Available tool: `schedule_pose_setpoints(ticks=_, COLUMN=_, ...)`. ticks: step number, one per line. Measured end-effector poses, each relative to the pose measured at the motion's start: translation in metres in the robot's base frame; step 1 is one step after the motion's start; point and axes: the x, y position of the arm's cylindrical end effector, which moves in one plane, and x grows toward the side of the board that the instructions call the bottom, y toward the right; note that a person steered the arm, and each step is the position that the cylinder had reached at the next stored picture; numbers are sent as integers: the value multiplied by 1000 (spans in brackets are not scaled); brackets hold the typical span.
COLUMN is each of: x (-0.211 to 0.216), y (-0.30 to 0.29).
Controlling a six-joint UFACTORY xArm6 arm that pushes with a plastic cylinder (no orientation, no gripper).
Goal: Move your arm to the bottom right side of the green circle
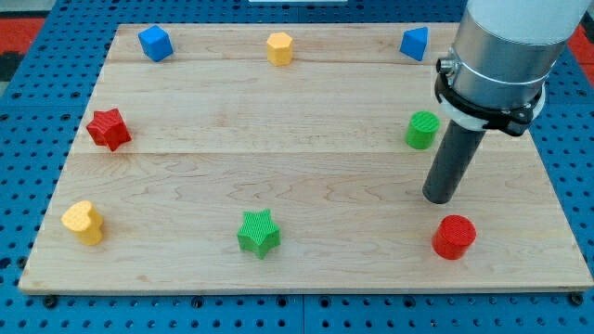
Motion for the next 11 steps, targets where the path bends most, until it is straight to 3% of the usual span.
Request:
schedule_pose_setpoints(ticks=6, x=-3, y=-3)
schedule_pose_setpoints(ticks=8, x=-22, y=39)
schedule_pose_setpoints(ticks=10, x=-43, y=29)
schedule_pose_setpoints(ticks=11, x=-49, y=-3)
